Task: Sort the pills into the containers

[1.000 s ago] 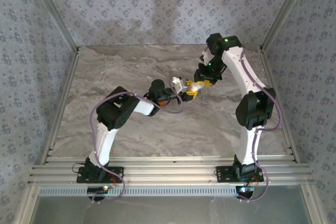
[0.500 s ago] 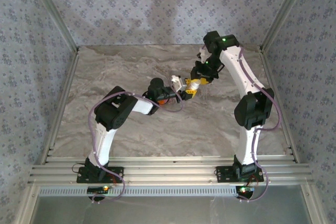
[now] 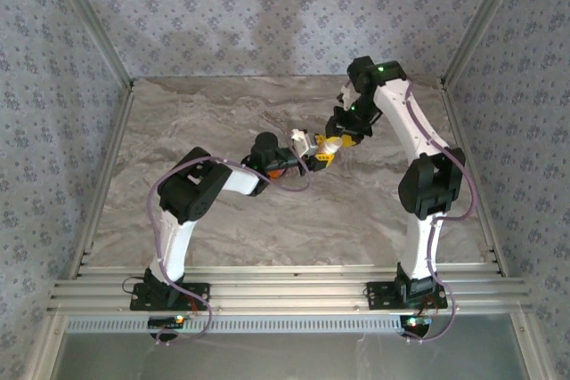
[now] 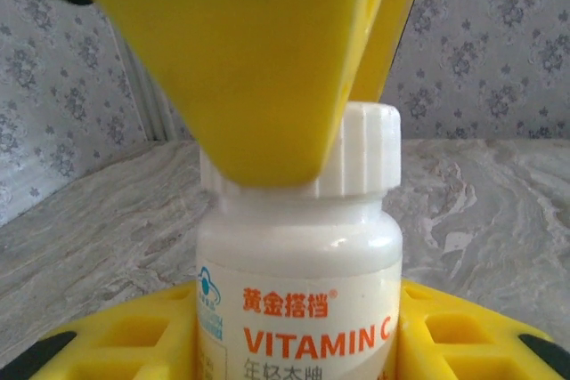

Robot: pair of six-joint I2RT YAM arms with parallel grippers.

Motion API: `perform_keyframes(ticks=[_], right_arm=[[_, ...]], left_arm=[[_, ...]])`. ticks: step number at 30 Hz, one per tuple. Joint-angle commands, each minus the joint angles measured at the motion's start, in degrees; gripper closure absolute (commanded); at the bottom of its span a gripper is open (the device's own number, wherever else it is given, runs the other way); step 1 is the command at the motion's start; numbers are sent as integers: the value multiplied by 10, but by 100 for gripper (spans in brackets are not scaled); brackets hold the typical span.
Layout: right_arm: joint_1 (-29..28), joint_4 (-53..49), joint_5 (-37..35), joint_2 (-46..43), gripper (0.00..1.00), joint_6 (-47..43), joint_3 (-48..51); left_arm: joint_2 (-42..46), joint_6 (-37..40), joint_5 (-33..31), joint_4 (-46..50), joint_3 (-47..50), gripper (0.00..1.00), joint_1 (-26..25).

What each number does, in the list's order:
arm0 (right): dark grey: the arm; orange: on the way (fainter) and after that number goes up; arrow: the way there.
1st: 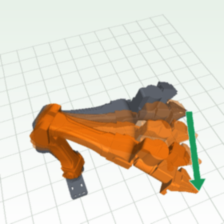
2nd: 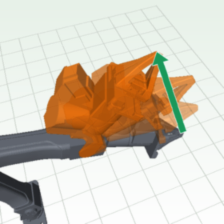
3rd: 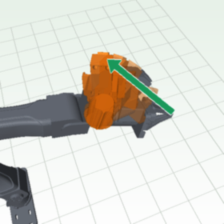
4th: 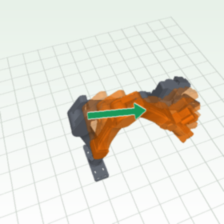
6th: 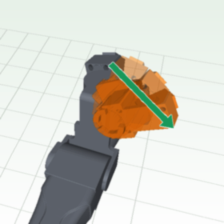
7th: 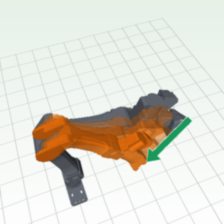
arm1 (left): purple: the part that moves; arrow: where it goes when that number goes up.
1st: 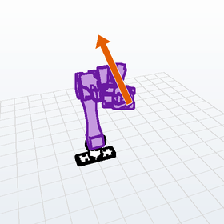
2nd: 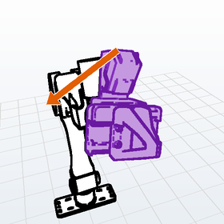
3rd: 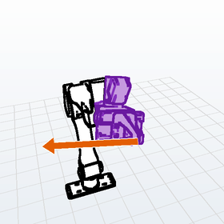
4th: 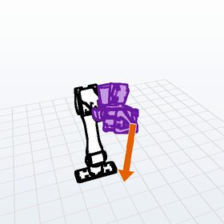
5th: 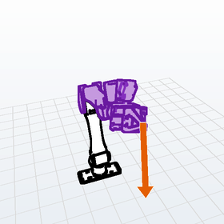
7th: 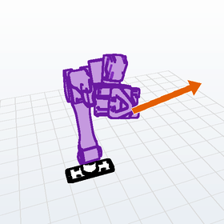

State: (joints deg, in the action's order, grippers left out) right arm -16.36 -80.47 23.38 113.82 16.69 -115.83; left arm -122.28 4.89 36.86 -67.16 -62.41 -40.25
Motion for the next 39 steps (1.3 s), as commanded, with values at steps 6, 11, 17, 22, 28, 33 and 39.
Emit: perform_keyframes(ticks=[6,11,17,22,28,33,39], right_arm=[[-2,-2,-18,0,69,-10,21],[-16,-22,-30,13,69,-17,-4],[-22,-19,-30,14,66,-3,-3],[-22,-11,-15,11,59,8,0],[-18,2,2,4,56,24,1],[-16,9,9,-2,49,33,1],[-12,14,18,-9,39,38,-4]], left_arm=[[49,12,21,-59,-14,100,-4],[49,22,24,-42,-19,100,-4],[43,26,10,-39,-23,100,-7],[39,26,4,-38,-27,100,-8],[39,28,-8,-36,-28,100,-7],[39,30,-14,-30,-30,100,-8],[39,32,-13,-18,-32,100,-6]])
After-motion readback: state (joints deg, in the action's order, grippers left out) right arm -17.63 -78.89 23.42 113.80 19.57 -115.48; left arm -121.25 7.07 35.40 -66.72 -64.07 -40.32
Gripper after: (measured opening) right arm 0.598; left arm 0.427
